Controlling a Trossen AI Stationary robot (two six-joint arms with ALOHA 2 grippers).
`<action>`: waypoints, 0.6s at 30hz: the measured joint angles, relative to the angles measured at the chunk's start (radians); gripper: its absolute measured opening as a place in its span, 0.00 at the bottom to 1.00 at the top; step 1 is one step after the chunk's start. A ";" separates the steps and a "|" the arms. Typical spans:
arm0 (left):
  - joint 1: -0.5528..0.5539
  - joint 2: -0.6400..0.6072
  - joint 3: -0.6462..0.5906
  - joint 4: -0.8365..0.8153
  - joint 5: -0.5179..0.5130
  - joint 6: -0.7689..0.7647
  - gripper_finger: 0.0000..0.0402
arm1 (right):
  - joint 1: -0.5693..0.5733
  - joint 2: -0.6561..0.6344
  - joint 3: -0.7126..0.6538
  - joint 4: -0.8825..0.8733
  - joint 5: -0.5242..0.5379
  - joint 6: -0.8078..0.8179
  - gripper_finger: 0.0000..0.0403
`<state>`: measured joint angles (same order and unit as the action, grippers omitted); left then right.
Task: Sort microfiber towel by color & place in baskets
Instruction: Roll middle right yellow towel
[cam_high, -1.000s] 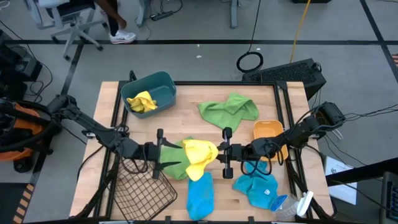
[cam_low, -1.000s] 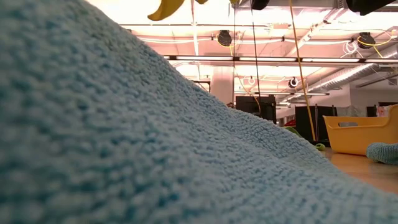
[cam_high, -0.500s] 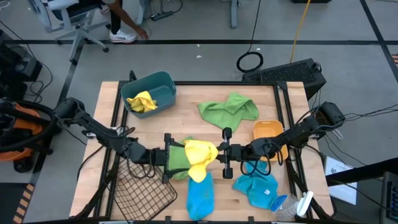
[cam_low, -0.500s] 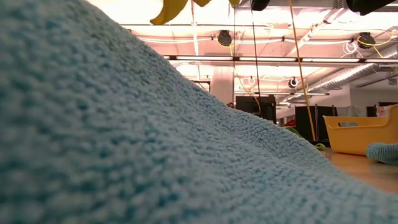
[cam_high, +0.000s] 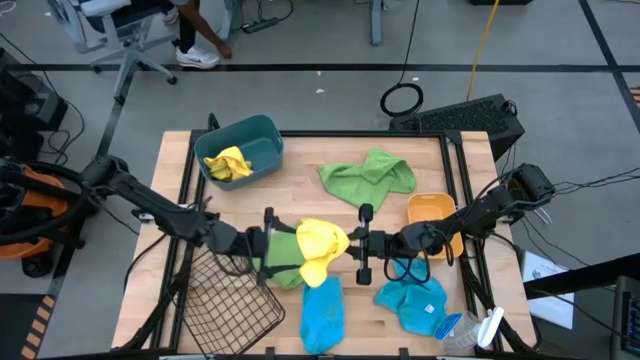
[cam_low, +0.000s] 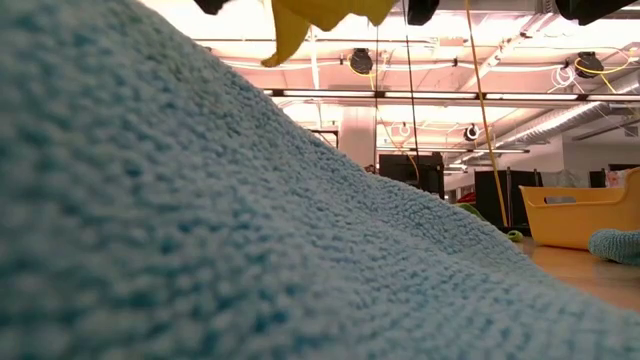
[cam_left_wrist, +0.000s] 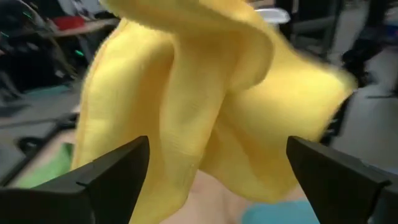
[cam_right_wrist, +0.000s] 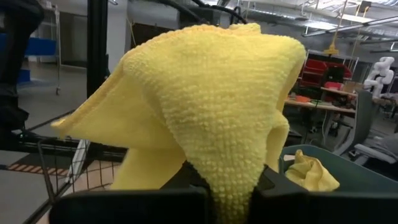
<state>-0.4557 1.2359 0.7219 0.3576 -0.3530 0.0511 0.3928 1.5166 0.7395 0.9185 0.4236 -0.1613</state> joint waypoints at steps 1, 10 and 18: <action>-0.004 -0.014 0.000 -0.025 0.018 -0.019 0.95 | 0.000 0.000 0.000 0.001 0.000 -0.001 0.04; -0.025 0.015 -0.001 0.058 -0.008 -0.032 0.95 | 0.001 0.000 0.000 0.012 0.000 -0.008 0.04; -0.023 0.089 -0.001 0.182 -0.108 0.073 0.95 | 0.000 0.000 0.000 0.012 0.079 -0.038 0.04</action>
<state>-0.4789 1.3250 0.7212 0.5395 -0.4607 0.1241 0.3933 1.5166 0.7395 0.9310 0.5026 -0.1992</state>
